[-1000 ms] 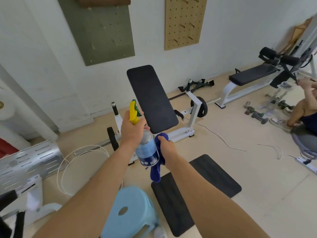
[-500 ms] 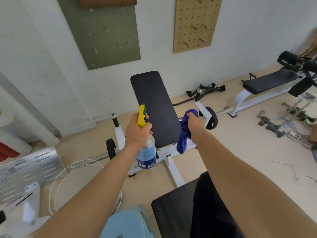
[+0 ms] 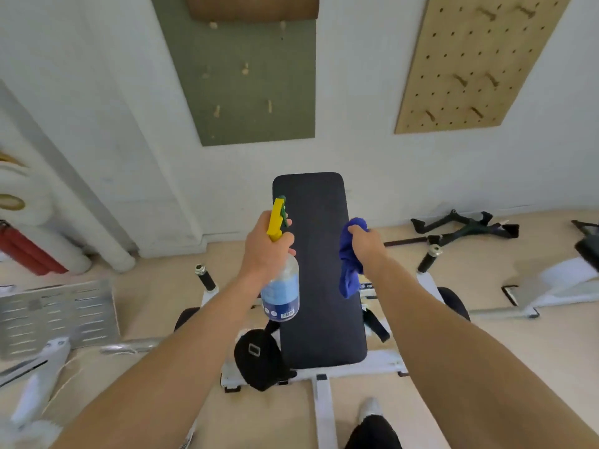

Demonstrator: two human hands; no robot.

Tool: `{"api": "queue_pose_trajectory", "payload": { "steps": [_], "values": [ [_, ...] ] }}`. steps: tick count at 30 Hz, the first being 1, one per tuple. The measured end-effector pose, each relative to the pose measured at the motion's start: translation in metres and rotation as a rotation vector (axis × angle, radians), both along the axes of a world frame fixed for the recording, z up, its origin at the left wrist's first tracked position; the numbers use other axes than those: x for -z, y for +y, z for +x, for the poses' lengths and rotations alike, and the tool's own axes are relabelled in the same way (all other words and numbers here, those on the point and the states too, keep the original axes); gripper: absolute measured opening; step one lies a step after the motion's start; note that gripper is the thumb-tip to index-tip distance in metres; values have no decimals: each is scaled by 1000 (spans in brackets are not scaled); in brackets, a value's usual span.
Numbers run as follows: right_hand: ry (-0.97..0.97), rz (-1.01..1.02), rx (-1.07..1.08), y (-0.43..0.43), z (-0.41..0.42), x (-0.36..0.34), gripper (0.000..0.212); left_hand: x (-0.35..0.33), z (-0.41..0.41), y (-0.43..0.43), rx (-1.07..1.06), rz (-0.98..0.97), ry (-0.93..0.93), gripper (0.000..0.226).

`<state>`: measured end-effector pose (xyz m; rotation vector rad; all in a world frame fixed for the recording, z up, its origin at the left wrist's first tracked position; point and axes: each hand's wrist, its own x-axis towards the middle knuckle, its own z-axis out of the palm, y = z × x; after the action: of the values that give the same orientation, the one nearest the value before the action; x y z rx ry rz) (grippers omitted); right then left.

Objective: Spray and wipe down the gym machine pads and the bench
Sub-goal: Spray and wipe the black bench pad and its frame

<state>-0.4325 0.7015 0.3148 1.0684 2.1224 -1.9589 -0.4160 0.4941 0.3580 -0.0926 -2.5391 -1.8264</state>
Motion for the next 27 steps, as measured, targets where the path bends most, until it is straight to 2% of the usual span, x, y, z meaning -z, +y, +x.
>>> {"api": "queue_pose_trajectory", "payload": {
  "steps": [4, 8, 12, 16, 27],
  "values": [
    [-71, -134, -147, 41, -95, 1, 26, 7, -72, 46, -109, -35, -36, 30],
    [-100, 18, -278, 73, -164, 2, 38, 17, -116, 70, -237, -45, -119, 30],
    [-134, 34, -283, 90, -199, 11, 41, 29, -138, 79, -279, -74, -161, 27],
    [-169, 33, -309, 91, -221, 19, 33, 36, -152, 75, -273, -120, -190, 25],
    [-75, 115, -267, 82, -276, 42, 29, 68, -220, 70, -169, -89, -264, 28]
  ]
}}
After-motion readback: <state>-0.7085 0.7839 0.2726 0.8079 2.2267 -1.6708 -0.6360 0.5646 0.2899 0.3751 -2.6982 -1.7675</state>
